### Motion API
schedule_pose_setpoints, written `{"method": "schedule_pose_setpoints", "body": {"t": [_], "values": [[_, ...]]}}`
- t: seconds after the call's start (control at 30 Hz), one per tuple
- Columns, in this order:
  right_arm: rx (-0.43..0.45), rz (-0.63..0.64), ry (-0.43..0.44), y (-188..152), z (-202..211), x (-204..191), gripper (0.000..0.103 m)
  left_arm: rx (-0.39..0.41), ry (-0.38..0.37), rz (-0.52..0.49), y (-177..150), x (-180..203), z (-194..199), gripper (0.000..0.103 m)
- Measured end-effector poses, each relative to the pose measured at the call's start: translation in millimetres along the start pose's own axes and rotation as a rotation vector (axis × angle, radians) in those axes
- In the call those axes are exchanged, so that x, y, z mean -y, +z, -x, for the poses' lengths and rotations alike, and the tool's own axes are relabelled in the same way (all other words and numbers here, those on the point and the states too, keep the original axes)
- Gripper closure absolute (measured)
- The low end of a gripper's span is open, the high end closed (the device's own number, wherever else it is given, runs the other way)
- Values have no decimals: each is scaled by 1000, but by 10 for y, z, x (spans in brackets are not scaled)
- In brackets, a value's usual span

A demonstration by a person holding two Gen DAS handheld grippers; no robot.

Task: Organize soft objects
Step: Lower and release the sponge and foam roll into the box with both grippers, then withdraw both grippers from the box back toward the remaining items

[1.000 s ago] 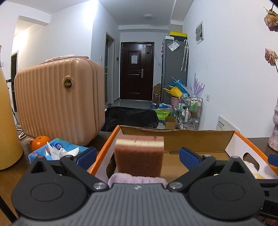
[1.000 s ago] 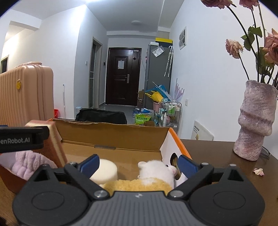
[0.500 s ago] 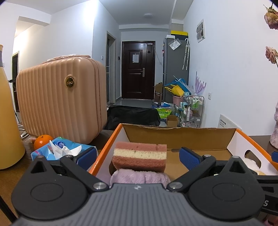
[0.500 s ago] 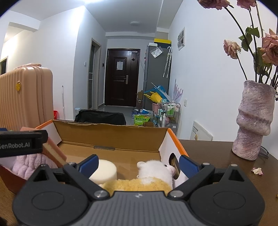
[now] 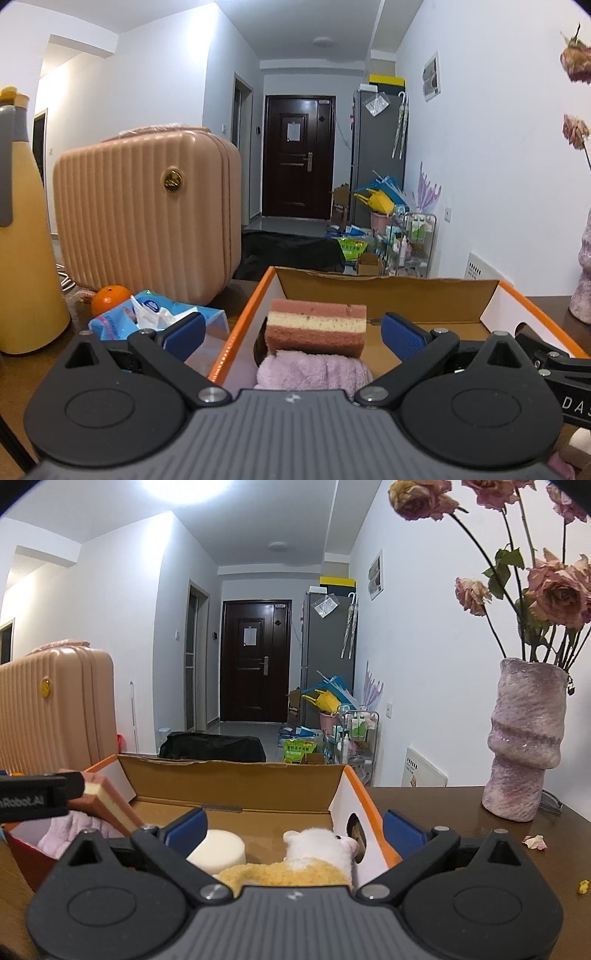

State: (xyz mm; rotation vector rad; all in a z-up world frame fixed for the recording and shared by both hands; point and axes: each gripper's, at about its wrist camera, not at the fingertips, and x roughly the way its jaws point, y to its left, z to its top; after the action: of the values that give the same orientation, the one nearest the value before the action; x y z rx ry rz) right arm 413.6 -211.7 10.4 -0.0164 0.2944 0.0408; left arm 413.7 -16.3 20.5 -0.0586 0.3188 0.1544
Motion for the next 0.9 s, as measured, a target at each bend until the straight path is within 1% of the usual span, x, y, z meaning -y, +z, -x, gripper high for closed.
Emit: {"method": "schedule_pose_setpoints", "body": {"t": [0.5, 0.9], "values": [[31, -9, 11, -1, 308, 115, 0, 41, -24, 10, 36, -132, 369, 0], [45, -5, 16, -49, 619, 192, 0, 58, -17, 5, -7, -258, 626, 0]]}}
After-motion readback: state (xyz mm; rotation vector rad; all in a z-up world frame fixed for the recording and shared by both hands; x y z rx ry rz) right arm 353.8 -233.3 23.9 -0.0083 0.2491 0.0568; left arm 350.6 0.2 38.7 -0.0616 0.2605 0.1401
